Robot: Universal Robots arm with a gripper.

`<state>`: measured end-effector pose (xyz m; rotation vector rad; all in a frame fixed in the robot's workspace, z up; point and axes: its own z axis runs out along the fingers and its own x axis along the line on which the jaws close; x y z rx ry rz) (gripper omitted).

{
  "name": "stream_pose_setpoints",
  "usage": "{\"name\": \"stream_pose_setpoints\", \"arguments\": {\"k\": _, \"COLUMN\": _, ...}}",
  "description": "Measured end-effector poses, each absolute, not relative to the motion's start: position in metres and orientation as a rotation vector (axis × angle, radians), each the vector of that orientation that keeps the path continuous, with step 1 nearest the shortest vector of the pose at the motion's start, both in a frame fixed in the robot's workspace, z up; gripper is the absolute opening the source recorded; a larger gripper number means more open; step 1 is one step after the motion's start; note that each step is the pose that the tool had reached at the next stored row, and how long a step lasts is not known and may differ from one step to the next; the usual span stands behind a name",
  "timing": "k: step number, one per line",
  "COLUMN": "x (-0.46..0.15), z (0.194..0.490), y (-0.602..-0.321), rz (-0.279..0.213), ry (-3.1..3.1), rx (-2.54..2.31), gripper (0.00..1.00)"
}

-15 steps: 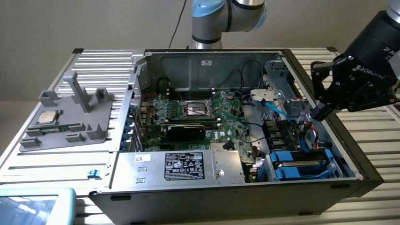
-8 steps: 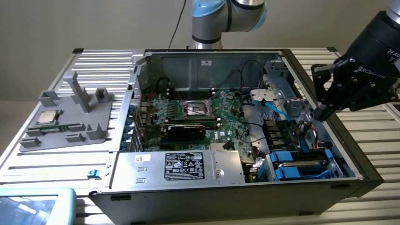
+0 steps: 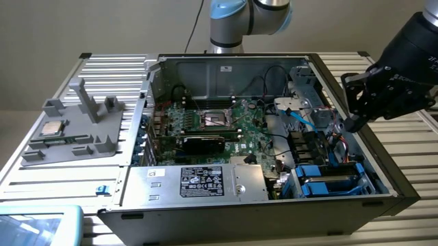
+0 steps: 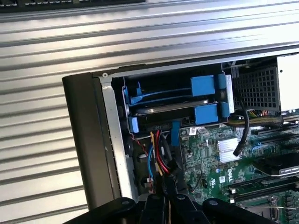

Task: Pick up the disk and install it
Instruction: 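Insert the second disk wire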

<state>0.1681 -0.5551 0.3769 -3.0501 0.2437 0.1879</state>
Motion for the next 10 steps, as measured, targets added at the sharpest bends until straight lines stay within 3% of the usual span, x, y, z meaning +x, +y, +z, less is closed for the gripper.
{"name": "stream_pose_setpoints", "arguments": {"k": 10, "x": 0.1614, "z": 0.3770, "y": -0.5559, "rz": 0.165, "ry": 0.184, "rx": -3.051, "gripper": 0.11}}
